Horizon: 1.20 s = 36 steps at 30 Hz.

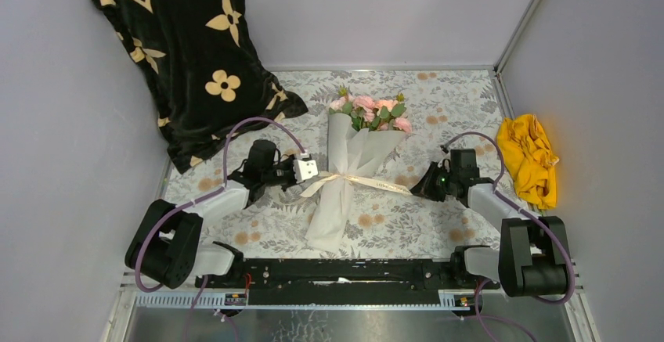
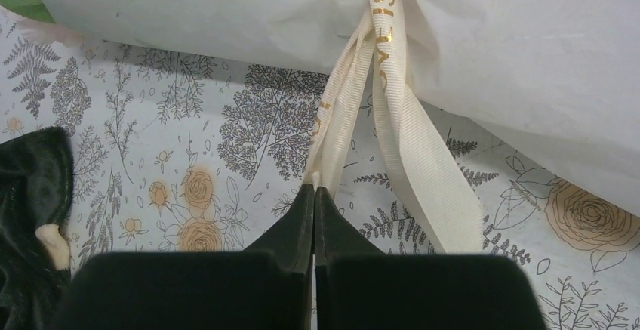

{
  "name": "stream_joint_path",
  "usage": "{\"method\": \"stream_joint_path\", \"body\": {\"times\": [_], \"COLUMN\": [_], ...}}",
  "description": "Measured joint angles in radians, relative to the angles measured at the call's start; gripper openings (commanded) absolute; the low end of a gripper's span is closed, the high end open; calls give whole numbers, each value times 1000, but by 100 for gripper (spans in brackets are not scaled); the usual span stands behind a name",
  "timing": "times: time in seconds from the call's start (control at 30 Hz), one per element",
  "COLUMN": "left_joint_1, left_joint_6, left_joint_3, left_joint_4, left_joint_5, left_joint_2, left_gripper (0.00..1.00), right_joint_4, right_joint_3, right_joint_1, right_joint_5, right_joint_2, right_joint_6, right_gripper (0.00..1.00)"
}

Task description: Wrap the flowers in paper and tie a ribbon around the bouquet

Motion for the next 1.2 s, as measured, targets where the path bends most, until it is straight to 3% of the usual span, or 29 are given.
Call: {"method": "stream_joint_path", "body": {"times": [0.27,0.33,0.37,0.47,0.57,0.63,0.7,1.0,1.13,1.2], "left_joint_1": [6,10,11,29,51,60,65,45,-2,-19], "left_joint_6": [-15,-42,-69,-176,-340,-436,-521,-861,-962,-1000], "left_joint_3": [-7,-6,-4,31,104,134,140,80,56,51], "left_joint_4": [10,8,1,-48,-136,-194,-259,-293,-278,-265], "left_joint_5": [0,0,-5,-52,-91,-89,-49,24,26,26], "left_joint_2": [-9,-30,-46,-94,-133,-164,-195,-76,-2,21], "left_gripper": [0,31,40,51,51,42,41,58,58,53], "right_joint_4": [2,-1,-3,-14,-12,-10,-8,-3,0,0], "right_joint_3": [10,16,21,46,56,59,59,76,79,79], "right_joint_1": [-6,-8,-9,-22,-26,-25,-21,3,5,6], "right_joint_5": [-18,-30,-35,-35,-43,-50,-56,-71,-73,-76], "right_joint_2": [8,9,9,2,-4,-5,-5,1,1,2], "right_joint_6": [-9,-13,-14,-25,-26,-26,-26,-28,-28,-31], "right_gripper": [0,0,0,0,0,0,0,0,0,0]}}
